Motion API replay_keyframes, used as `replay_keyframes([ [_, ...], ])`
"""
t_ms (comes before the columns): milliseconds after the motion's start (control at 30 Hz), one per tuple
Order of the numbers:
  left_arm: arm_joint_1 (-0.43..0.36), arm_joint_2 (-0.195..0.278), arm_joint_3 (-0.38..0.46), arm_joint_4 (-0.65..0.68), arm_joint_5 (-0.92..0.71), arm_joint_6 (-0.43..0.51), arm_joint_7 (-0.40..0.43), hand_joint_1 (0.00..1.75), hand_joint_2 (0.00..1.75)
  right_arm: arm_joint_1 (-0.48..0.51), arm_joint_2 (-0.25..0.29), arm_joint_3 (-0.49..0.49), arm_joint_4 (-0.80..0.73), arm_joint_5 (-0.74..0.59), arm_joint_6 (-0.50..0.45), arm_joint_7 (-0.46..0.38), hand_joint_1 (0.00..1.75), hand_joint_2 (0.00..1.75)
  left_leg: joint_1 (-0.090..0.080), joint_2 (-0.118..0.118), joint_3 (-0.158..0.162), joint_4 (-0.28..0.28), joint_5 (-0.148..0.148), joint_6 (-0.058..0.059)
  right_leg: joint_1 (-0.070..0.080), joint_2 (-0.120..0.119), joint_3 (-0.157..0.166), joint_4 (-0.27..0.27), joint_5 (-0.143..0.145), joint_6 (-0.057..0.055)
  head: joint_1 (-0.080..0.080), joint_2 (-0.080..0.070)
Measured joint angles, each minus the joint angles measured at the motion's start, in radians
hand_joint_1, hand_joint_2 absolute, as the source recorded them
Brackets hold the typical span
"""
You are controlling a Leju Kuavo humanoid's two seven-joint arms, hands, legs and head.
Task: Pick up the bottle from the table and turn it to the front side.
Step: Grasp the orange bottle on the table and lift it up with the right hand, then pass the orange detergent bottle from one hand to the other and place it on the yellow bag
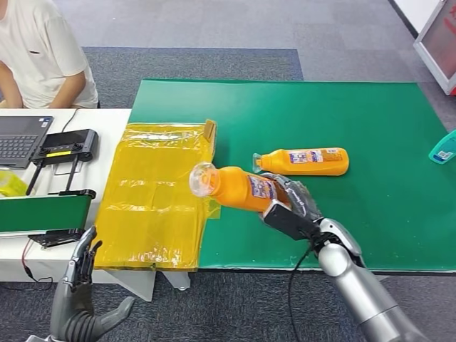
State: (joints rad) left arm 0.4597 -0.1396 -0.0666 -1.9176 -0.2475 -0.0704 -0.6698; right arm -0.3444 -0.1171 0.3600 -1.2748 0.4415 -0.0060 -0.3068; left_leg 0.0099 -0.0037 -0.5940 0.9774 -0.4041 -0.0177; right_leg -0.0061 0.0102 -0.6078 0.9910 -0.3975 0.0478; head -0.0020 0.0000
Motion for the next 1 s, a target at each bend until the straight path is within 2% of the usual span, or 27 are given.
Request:
replay_keyframes([
  [133,-0.014,0.011,-0.052,-0.008,0.036,-0.002,0.023,0.0,1.75,0.088,0.055,-0.006,-0.112,0.063,-0.111,-0.02,1.75,1.75,0.0,0.0,0.0,0.0,0.0,0.0,0.0,-0.001,0.0,0.0,-0.001,0.0,0.001,0.0],
  [267,-0.038,0.029,-0.116,-0.007,0.046,0.018,0.039,0.0,1.75,0.176,0.114,0.001,-0.178,0.069,-0.173,-0.093,1.75,1.75,0.0,0.0,0.0,0.0,0.0,0.0,0.0,0.0,0.0,0.0,0.0,0.0,0.0,0.0],
  [433,-0.098,0.039,-0.214,0.007,0.312,-0.088,0.054,0.0,1.75,0.259,0.181,0.067,-0.197,0.131,-0.282,-0.169,1.75,1.75,0.0,0.0,0.0,0.0,0.0,0.0,0.0,0.0,0.0,0.0,-0.001,0.0,0.0,0.0],
  [533,-0.138,0.033,-0.269,0.023,0.387,-0.08,0.074,0.0,1.75,0.285,0.206,0.121,-0.192,0.127,-0.31,-0.173,1.75,1.75,0.0,0.0,0.0,0.0,0.0,0.0,0.0,0.0,0.0,0.0,0.0,0.0,0.0,0.0],
  [633,-0.169,0.029,-0.31,0.039,0.373,-0.045,0.089,0.0,1.75,0.298,0.223,0.172,-0.179,0.138,-0.322,-0.168,1.75,1.75,0.0,0.0,0.0,0.0,0.0,0.0,0.0,0.0,0.0,0.0,0.0,-0.001,0.0,0.0],
  [767,-0.202,0.035,-0.364,0.066,0.325,-0.043,0.117,0.0,1.75,0.299,0.239,0.222,-0.136,0.164,-0.332,-0.152,1.75,1.75,0.0,0.0,0.0,0.0,0.0,0.0,0.0,0.0,0.0,0.0,0.0,-0.001,0.0,0.0],
  [867,-0.226,0.045,-0.415,0.101,0.246,-0.027,0.142,0.0,1.75,0.293,0.247,0.246,-0.095,0.169,-0.325,-0.15,1.75,1.75,0.0,0.0,0.0,0.0,0.0,0.0,0.0,0.0,0.0,0.0,0.0,0.0,0.0,0.0],
  [1000,-0.268,0.072,-0.47,0.149,0.089,0.05,0.203,0.0,1.75,0.29,0.248,0.251,-0.045,0.171,-0.319,-0.149,1.75,1.75,0.0,0.0,0.0,0.0,0.0,0.0,0.0,-0.001,0.001,0.0,0.0,0.0,0.0,0.0],
])
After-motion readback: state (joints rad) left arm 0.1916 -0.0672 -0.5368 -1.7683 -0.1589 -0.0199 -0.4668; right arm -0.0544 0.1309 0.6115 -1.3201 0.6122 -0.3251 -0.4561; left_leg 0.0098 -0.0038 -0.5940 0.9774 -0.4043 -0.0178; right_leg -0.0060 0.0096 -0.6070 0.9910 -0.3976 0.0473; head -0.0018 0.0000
